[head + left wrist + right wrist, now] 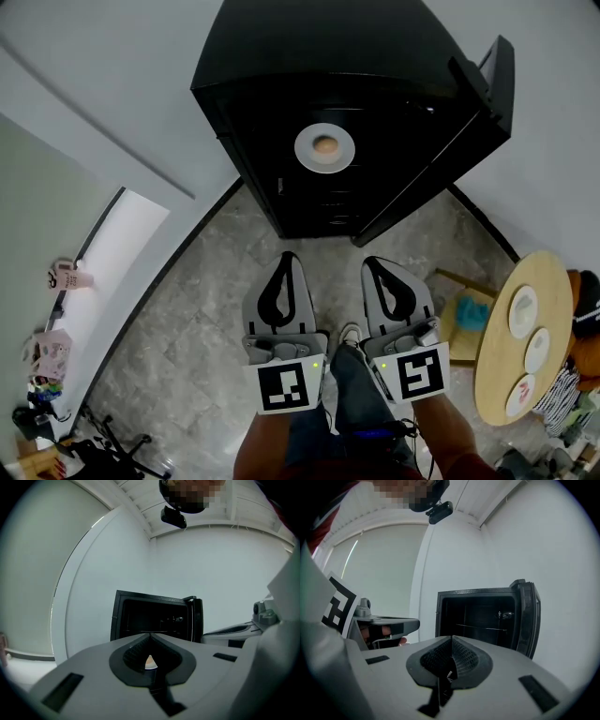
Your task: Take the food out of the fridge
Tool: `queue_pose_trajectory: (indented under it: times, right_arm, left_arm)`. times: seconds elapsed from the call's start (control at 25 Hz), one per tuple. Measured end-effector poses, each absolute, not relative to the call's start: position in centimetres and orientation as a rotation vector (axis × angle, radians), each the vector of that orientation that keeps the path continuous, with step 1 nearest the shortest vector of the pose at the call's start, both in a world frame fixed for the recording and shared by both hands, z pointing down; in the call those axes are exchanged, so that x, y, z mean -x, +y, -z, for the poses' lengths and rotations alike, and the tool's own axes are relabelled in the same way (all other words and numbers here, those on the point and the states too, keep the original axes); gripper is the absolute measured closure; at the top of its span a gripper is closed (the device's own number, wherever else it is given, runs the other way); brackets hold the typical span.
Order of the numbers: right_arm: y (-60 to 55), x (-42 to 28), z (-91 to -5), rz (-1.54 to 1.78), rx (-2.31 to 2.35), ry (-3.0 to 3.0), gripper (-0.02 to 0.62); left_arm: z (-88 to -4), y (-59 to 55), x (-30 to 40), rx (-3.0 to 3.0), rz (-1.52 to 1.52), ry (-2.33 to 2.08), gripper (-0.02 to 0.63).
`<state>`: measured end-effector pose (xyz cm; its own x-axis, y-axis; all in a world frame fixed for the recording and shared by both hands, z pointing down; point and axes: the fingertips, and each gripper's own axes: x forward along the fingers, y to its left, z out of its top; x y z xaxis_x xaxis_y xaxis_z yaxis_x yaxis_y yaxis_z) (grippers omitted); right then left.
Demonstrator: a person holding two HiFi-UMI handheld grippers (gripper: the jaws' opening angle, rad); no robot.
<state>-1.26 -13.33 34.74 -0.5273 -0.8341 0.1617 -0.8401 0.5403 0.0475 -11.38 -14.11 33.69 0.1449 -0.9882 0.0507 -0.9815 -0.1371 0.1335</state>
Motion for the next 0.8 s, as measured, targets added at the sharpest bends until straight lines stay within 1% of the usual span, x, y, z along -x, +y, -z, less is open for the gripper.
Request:
queue_pose_trajectory:
  times: [0.52,0.8]
  right_arm:
    - [-16.0,0.4,-39.9,-0.044,-1.467,-2.599,0.575]
    - [-18.3,0.2,-41.9,-0.087,-1.584,-2.616,0.575]
  left_arm:
    - [-39.6,-15.6,10.6,-2.257,0.043,-1.971,0.592]
    - [-42.4,-17.0,10.5,-2.270,0.042,-1.978,0.592]
